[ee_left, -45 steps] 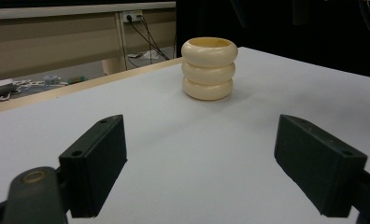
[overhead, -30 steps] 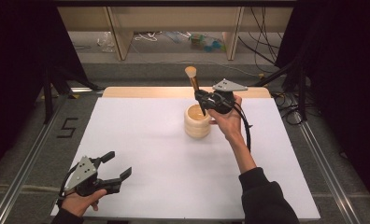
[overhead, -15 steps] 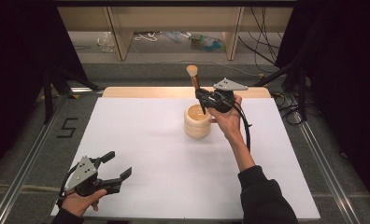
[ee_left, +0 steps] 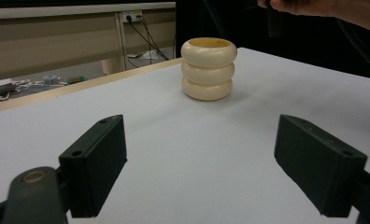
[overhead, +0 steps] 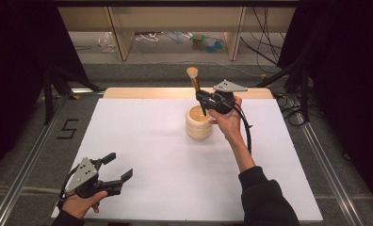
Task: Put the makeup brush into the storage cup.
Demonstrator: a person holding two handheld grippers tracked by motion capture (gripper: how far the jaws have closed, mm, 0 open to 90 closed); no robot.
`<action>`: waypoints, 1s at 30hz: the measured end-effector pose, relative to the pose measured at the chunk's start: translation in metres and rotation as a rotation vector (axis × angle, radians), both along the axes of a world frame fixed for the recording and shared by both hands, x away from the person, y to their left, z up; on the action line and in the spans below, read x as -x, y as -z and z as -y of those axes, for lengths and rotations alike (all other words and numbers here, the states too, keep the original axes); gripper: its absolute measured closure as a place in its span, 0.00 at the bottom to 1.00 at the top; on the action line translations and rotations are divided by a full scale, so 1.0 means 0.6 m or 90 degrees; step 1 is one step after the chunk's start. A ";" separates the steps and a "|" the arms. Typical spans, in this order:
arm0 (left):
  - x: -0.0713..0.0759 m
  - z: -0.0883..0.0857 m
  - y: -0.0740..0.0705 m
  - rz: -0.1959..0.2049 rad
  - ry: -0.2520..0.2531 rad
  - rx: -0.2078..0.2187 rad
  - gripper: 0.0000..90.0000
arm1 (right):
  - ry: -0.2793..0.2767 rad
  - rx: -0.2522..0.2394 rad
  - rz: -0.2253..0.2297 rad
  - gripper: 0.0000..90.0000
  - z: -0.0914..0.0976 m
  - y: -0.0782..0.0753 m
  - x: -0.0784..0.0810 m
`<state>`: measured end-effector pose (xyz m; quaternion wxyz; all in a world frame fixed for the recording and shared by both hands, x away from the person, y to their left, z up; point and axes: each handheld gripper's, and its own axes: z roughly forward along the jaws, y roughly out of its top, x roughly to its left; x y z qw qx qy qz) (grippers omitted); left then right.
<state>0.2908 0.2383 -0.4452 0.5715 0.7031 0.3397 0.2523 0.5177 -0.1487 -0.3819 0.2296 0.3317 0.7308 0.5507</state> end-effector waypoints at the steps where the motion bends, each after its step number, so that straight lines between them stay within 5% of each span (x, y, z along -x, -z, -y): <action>1: 0.000 0.000 0.000 0.000 0.000 0.000 0.19 | 0.002 -0.001 0.005 0.82 -0.001 0.003 -0.002; 30: 0.001 0.000 -0.001 0.000 -0.001 0.005 0.19 | -0.003 0.019 -0.018 0.82 -0.006 0.030 -0.010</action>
